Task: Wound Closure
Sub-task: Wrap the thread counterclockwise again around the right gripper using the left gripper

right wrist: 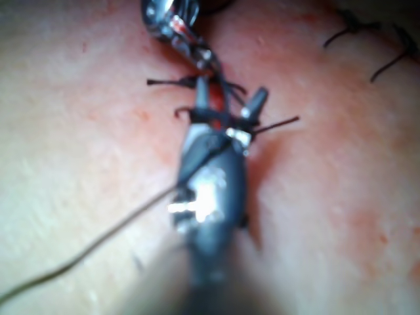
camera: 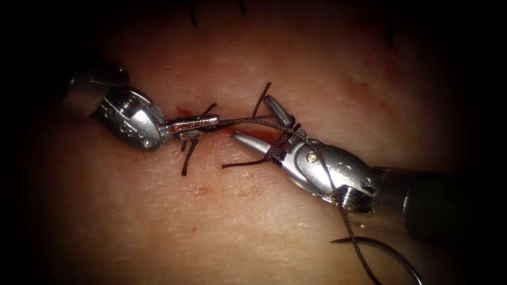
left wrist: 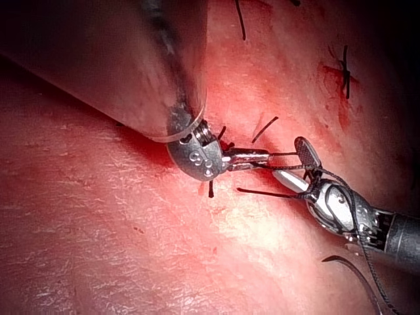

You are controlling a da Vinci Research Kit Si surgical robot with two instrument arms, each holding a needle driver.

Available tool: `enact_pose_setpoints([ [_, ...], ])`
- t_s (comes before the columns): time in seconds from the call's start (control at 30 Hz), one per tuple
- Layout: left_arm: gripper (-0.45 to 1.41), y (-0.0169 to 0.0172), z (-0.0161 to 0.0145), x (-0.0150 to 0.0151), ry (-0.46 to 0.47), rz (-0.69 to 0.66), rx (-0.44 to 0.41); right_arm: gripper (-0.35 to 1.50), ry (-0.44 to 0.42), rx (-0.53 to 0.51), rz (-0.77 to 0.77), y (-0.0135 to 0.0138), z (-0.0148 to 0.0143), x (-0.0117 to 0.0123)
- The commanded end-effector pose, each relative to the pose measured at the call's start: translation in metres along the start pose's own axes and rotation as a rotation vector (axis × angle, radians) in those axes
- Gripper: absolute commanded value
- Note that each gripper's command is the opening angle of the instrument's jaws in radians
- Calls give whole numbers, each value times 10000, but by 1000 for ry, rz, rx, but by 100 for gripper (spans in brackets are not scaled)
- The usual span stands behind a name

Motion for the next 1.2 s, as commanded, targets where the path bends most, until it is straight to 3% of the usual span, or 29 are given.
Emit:
enact_pose_setpoints([
  [0.03,-45,12,8,-3,6,0,-2,115,3,-4,15,-7,6,-5],
  [0.4,-45,28,7,7,11,-13,-5,111,-15,-91,143,-2,7,-5],
  [0.5,-45,30,14,10,21,-13,-8,111,-118,-139,227,2,8,-6],
  [0.63,-45,30,20,14,25,-14,-5,109,-138,-196,285,13,15,-10],
  [1.07,-45,22,27,21,25,-24,-9,99,-313,-253,419,39,41,-49],
  [1.2,-45,23,27,23,25,-24,-16,99,-332,-253,423,42,46,-62],
])
